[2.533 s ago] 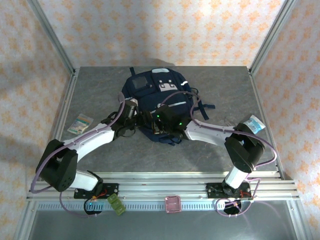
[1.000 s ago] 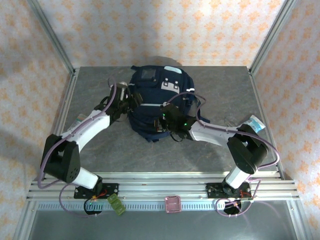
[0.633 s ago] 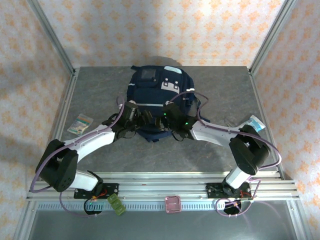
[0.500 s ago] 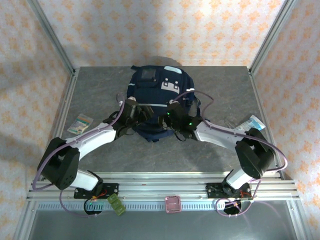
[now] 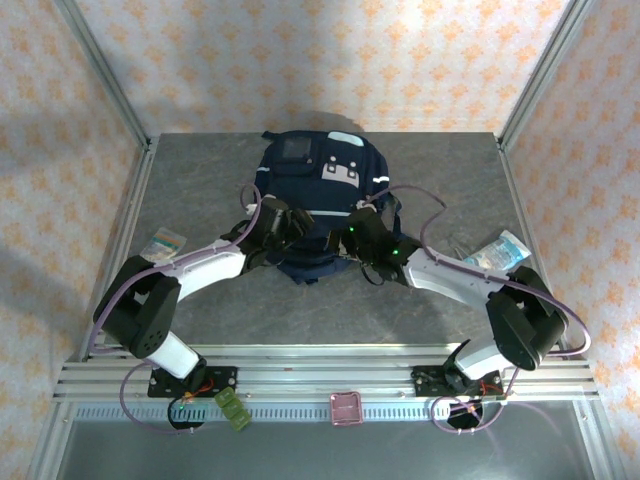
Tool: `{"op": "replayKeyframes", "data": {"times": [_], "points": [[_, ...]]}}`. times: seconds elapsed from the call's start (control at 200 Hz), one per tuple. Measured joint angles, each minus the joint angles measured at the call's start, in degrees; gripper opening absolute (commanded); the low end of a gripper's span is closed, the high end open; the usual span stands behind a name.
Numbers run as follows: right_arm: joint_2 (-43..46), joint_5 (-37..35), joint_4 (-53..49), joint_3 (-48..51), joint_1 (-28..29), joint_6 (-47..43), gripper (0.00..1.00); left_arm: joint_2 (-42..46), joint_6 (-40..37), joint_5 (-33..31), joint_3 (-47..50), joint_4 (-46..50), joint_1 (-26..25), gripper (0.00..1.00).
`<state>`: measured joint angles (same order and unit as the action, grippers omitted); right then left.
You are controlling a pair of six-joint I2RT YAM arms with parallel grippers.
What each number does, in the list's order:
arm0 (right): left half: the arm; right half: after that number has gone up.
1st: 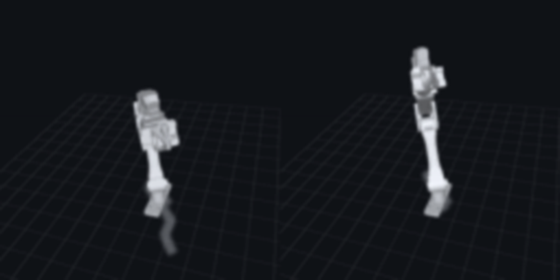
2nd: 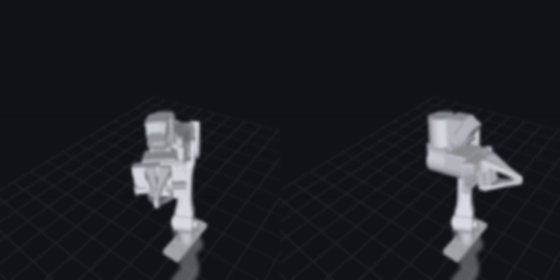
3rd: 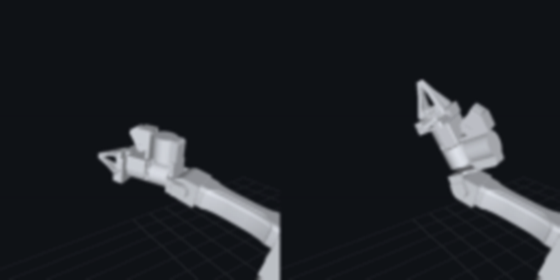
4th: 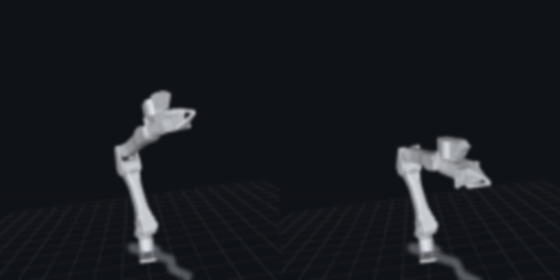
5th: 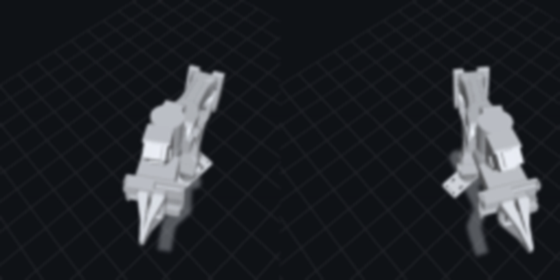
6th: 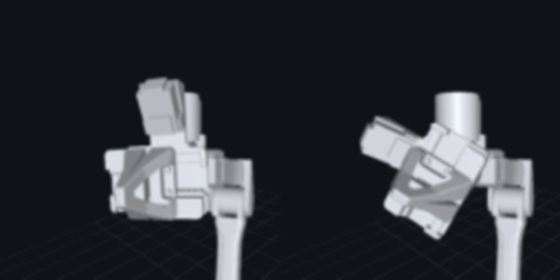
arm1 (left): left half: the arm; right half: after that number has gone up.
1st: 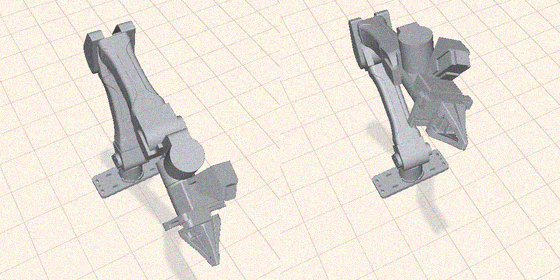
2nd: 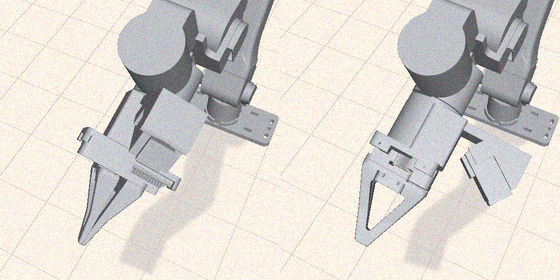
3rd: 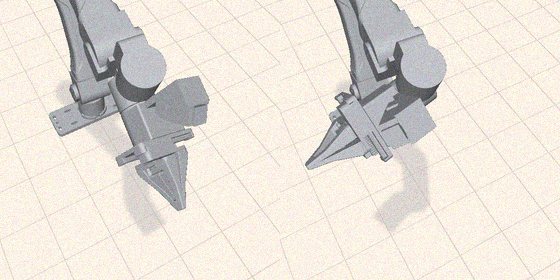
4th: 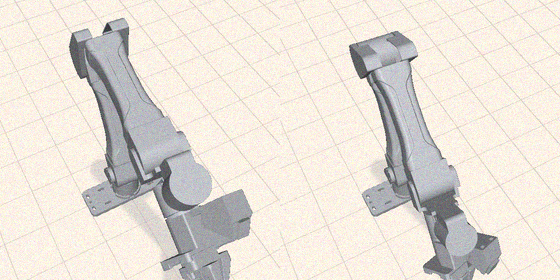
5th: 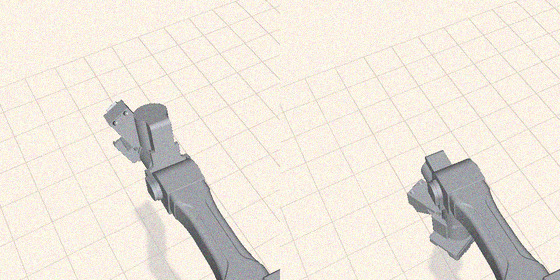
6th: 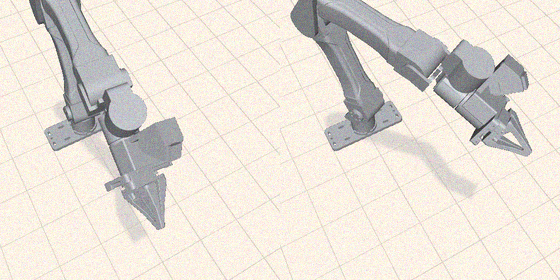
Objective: Pack the student bag
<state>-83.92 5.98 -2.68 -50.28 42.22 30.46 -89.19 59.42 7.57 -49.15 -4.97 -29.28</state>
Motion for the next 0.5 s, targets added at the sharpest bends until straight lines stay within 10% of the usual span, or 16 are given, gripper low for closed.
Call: {"op": "replayKeyframes", "data": {"times": [0.501], "points": [[-15.34,-4.79,-3.8,-12.11,3.39,-0.44,0.43,0.24,3.3,-2.08,0.35,-0.04,-2.25,0.71]]}}
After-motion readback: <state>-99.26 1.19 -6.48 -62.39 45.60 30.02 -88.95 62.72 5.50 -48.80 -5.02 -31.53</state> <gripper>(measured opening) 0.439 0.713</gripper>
